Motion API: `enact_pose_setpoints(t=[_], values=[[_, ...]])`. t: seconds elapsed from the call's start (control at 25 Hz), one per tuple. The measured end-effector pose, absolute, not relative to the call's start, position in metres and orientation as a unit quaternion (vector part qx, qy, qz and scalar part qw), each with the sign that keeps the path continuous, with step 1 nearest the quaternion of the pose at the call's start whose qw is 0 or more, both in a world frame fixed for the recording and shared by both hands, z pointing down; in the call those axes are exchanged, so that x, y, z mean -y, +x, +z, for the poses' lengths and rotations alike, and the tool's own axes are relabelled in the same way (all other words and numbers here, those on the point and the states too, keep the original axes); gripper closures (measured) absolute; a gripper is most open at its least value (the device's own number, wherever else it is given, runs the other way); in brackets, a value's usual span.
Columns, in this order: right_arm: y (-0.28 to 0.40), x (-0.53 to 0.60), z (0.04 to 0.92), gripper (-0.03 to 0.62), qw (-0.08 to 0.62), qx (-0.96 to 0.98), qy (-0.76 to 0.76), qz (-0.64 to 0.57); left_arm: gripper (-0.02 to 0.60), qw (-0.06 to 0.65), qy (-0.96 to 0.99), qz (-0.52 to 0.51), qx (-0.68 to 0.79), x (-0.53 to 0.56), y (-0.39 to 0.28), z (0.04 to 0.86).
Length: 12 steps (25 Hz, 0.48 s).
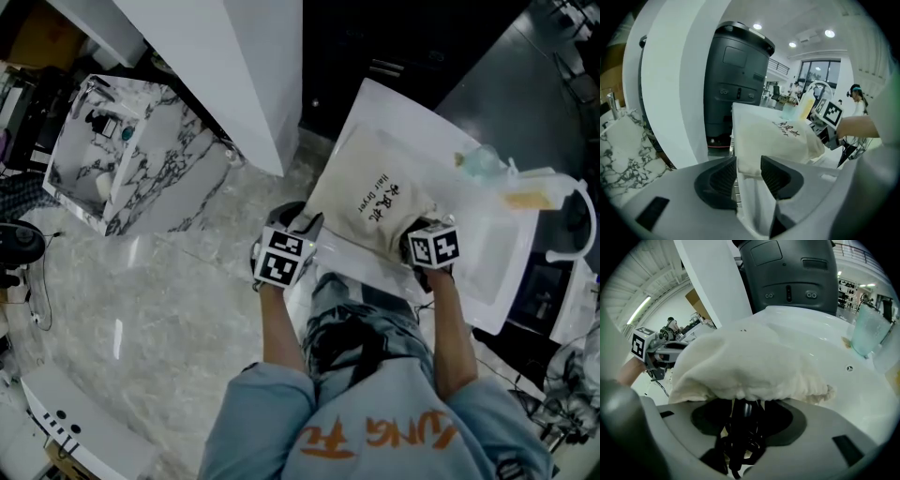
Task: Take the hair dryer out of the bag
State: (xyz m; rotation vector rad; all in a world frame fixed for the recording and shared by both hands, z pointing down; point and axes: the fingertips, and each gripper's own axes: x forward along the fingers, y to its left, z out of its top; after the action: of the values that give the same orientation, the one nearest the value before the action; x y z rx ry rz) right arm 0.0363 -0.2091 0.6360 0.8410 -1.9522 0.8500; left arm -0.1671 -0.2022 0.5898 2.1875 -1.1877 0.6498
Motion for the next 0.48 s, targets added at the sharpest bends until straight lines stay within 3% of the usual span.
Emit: enact_pose_setpoints(t=[0.08,0.36,0.48], values=[[0.035,0.207,0.633,0.374,0.410,0.783,0.327,0.334,0.424,0.277,0.804,0.257,0.460,0.205,-0.170,0.598],[0.042,0.204,0.623,0.375,0.393,0.814,0.297,0.308,0.546,0.242,0.785,0.262,0.507,0.215,-0.174,0.589],[0.045,0.207,0.613,0.376,0.385,0.833,0.283,0.280,0.558,0.226,0.772,0.265,0.532,0.224,-0.182,0.583]])
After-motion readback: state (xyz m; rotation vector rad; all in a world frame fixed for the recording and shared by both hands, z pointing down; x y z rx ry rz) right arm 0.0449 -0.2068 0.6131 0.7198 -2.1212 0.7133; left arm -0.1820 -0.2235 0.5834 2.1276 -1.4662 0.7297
